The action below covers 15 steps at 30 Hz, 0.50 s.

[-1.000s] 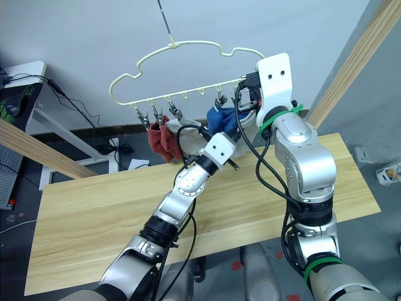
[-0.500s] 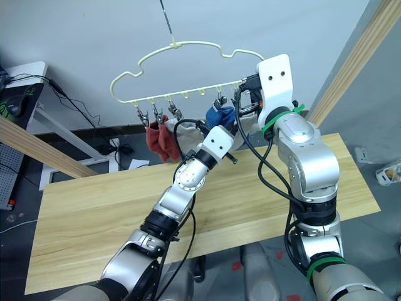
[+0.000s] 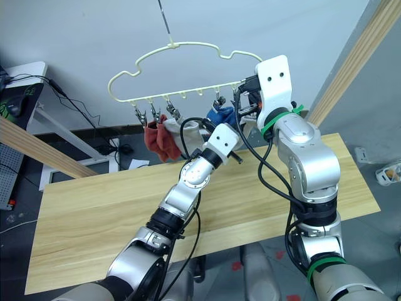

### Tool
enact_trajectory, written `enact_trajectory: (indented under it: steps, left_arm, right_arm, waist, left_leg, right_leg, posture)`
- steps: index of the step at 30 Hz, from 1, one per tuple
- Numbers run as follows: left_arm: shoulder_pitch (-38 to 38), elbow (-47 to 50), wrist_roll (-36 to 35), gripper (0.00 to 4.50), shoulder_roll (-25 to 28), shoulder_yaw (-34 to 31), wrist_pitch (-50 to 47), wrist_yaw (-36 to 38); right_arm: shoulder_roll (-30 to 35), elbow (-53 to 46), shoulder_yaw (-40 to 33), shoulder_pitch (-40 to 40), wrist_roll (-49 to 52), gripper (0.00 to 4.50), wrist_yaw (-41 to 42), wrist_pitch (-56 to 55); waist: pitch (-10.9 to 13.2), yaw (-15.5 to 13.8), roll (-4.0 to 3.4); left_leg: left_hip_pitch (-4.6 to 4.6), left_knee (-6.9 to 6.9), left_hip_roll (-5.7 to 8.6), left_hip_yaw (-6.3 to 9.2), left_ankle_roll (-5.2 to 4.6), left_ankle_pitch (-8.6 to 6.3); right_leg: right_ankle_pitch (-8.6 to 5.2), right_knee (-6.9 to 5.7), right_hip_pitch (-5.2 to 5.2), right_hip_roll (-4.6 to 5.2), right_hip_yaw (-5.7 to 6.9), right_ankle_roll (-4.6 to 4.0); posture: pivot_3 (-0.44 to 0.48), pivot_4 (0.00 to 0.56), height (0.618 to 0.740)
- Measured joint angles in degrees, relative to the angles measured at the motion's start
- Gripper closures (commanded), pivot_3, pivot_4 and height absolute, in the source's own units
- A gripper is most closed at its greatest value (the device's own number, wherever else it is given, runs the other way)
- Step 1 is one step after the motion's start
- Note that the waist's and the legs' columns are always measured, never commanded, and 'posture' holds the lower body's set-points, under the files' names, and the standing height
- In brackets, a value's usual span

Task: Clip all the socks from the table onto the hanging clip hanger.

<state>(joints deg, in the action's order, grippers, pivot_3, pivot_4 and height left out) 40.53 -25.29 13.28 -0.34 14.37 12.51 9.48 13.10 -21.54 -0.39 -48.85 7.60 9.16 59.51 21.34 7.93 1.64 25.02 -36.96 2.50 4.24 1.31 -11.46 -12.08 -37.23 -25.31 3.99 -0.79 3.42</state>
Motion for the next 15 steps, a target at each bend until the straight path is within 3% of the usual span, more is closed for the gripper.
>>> enact_trajectory:
  steps: [8, 15]
  left_arm:
    - [-1.3, 0.7, -2.6, 4.46, -1.3, -0.4, -3.8, 1.9]
    - [-5.8, 9.0, -12.7, 4.46, -7.0, -5.4, -15.9, 3.2]
  right_arm:
    - [0.8, 0.4, -0.8, -1.3, 0.4, 4.5, 0.0, 0.9]
    - [1.6, 0.7, -0.8, -1.5, 0.6, 4.5, 0.0, 0.9]
  waist:
    - [0.0, 0.1, 0.0]
    - [0.0, 0.0, 0.0]
  left_leg:
    - [0.0, 0.0, -0.01, 0.0, 0.0, 0.0]
    - [0.0, -0.03, 0.0, -0.01, 0.0, 0.0]
  right_leg:
    - [0.01, -0.03, -0.01, 0.0, -0.01, -0.01]
    - [0.02, -0.04, 0.0, 0.0, -0.02, -0.01]
  posture:
    - [-0.295, 0.325, 0.74]
    - [-0.29, 0.327, 0.74]
